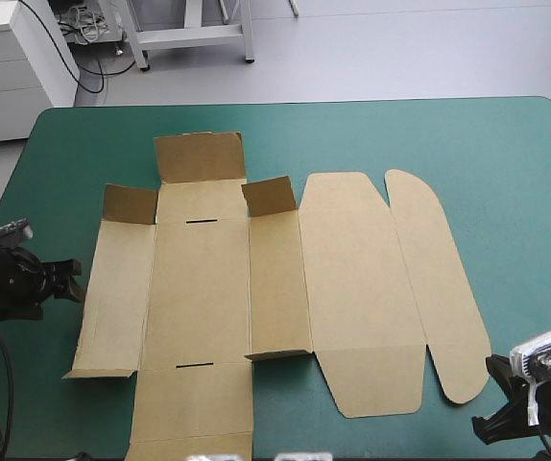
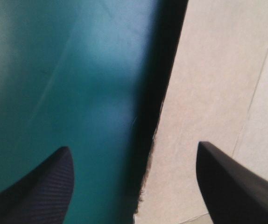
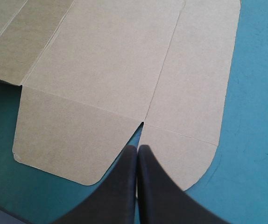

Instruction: Fold the box

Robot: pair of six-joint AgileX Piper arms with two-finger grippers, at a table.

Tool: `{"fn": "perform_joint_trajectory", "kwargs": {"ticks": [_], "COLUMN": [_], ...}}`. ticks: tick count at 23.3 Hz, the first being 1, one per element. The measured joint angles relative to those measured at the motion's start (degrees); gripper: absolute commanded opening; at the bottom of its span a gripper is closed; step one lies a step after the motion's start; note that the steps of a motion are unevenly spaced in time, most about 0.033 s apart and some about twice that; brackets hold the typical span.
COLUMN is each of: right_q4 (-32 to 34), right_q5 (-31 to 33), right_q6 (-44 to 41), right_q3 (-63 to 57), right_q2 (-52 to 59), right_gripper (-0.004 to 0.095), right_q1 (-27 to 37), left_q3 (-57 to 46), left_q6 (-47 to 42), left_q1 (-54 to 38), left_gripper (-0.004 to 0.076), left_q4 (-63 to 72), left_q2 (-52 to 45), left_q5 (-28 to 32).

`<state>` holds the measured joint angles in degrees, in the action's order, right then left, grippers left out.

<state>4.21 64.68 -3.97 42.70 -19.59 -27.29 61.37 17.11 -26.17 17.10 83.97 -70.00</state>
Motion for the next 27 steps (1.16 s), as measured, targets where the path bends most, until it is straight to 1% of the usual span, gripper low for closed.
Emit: {"fn": "perform_joint_trajectory", "kwargs": {"ticks": [6,10,17,18,20,22,23,24,25,27], "right_q4": [0.00,0.00,0.00,0.00,0.00,0.00,0.00,0.00,0.00,0.00], "right_q5": [-0.63,-0.79,-0.79,-0.84,-0.84,-0.84,-0.84,-0.84,-0.84,-0.84], "right_q6": [0.77,0.94,1.04,1.04,1.11,1.23,1.29,1.29,1.29,1.29], "right_q3": [0.00,0.00,0.00,0.00,0.00,0.00,0.00,0.00,0.00,0.00], "right_q2": [0.00,0.02,0.08,0.08,0.08,0.08,0.08,0.08,0.08,0.08], "right_gripper": [-0.0021,-0.0021,-0.0021,-0.0021,-0.0021,-0.0021,-0.0021,-0.0021,-0.0021,-0.0021], "right_q1": [0.00,0.00,0.00,0.00,0.00,0.00,0.00,0.00,0.00,0.00], "left_q3": [-6.61,-7.83,-11.28,-11.87,-12.38,-12.38,-12.38,-12.38,-12.38,-12.25], "left_q6": [2.75,5.52,6.69,6.85,7.32,7.57,7.64,7.75,7.81,8.48], "left_q1": [0.00,0.00,0.00,0.00,0.00,0.00,-0.07,-0.07,-0.07,-0.17], "left_gripper": [0.0512,0.0512,0.0512,0.0496,0.0410,0.0242,0.0131,0.0039,-0.0001,-0.0001], "left_q4": [2.32,7.10,11.41,11.77,12.33,12.37,12.32,12.32,12.19,12.25], "left_q2": [1.86,1.86,1.86,1.86,1.86,1.86,1.86,1.86,1.86,1.79], "left_q5": [0.56,0.62,0.99,0.99,1.05,1.17,1.21,1.21,1.21,0.64]}}
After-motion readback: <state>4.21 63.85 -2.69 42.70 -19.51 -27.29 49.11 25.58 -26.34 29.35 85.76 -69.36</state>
